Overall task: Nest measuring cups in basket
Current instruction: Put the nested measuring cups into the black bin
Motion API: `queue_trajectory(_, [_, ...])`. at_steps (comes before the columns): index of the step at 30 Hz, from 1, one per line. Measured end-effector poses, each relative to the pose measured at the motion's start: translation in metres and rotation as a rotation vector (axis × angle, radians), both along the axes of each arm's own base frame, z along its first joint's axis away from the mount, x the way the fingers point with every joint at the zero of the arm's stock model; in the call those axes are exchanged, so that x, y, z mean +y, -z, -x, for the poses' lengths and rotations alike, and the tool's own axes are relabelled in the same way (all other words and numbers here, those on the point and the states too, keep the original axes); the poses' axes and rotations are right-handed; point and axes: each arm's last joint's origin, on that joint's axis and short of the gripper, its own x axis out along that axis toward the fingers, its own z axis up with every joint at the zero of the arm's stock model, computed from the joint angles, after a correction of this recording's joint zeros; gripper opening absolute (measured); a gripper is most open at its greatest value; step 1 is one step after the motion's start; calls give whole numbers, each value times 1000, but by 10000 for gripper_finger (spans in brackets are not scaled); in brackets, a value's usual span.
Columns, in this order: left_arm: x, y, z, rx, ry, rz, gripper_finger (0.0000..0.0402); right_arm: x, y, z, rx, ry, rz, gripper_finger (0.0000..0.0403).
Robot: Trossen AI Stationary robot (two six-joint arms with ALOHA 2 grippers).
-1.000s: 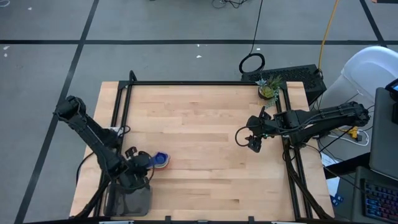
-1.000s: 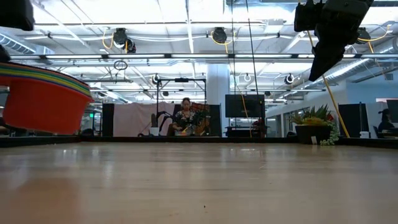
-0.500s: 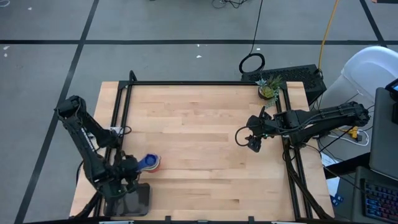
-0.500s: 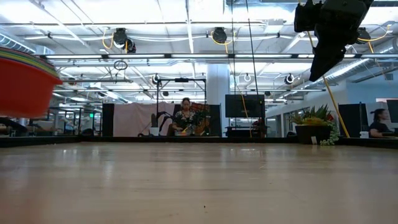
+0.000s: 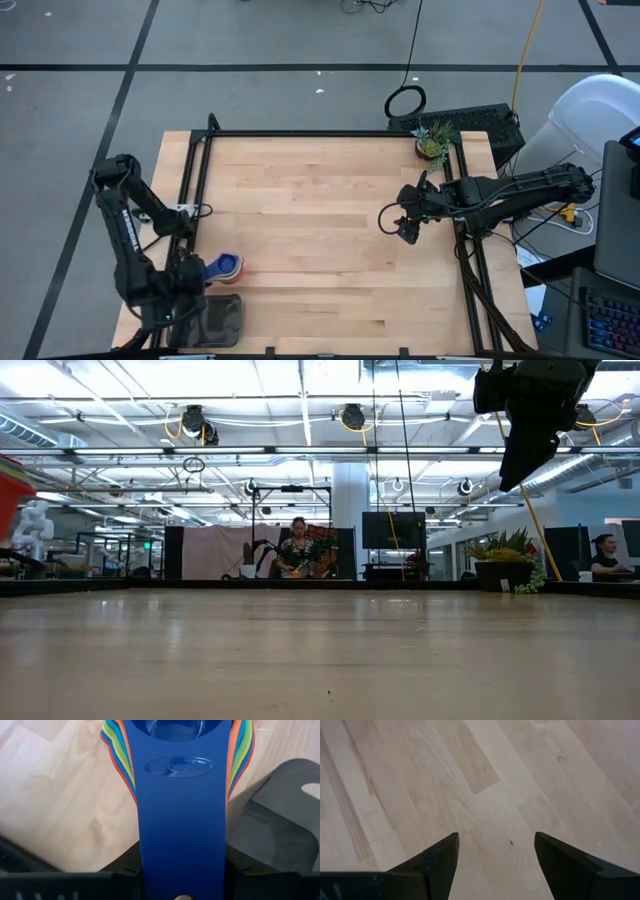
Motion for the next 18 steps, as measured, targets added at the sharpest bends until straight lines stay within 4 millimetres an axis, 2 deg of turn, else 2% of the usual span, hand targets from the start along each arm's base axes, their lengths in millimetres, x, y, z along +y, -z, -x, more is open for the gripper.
queue_trajectory(7, [-1, -15, 19, -6, -17, -46, 137, 0, 0, 1, 3, 30, -14, 254])
queue_trajectory(18, [-21, -20, 27, 8, -28, -91, 137, -1, 1, 3, 28, 41, -14, 254])
